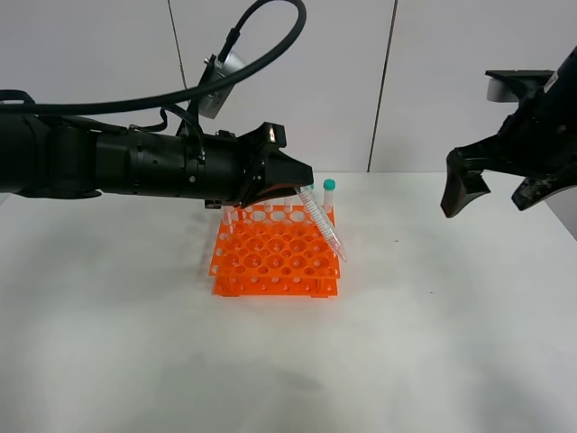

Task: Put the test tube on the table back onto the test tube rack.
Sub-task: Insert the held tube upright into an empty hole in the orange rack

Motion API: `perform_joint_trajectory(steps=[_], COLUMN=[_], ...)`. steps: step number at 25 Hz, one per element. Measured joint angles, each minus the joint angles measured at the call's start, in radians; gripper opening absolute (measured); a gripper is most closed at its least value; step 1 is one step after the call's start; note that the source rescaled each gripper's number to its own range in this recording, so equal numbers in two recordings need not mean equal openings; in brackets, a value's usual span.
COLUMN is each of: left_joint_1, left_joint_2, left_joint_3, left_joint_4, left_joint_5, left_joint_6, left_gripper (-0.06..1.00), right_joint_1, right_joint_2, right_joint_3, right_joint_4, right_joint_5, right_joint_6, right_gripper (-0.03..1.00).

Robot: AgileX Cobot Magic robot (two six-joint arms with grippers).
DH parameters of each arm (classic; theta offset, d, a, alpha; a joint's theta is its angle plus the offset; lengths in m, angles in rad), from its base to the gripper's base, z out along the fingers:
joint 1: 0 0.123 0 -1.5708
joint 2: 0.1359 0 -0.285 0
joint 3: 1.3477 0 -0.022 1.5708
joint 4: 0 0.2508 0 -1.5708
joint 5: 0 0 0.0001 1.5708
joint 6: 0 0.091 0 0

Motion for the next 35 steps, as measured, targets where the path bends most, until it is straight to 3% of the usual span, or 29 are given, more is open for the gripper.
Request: perform_joint_trajectory(steps=[5, 9, 14, 22, 28, 35], left_joint_1=[0.000, 0.000, 0.000, 0.000, 0.000, 0.000], left_joint_2=[0.000, 0.000, 0.000, 0.000, 0.000, 0.000], left_joint_3=[0.000, 0.000, 0.000, 0.000, 0.000, 0.000], left_joint_4=[0.000, 0.000, 0.000, 0.000, 0.000, 0.000], left_joint_5=[0.005, 0.011, 0.019, 0.020, 0.024, 0.042], left_joint_6=[0.000, 0.000, 0.000, 0.000, 0.000, 0.000], left_gripper=[0.00, 0.00, 0.00, 0.00, 0.00, 0.00], right_joint_1=[-0.073, -0.078, -0.078, -0.078, -0.078, -0.078], right_joint_2=[-0.003, -0.007, -0.109, -0.514, -0.925, -1.350], right_joint_3=[-0.004, 0.006, 0.139, 0.524, 0.777, 0.820], right_joint_4=[-0.037, -0.039, -0.037, -0.027, 0.014, 0.033], right_joint_5=[0.009, 0.009, 0.007, 0.005, -0.122, -0.175], right_joint_6=[0.070, 0.073, 0.073, 0.073, 0.072, 0.069], right_gripper=[1.00, 1.00, 1.00, 1.00, 1.00, 1.00])
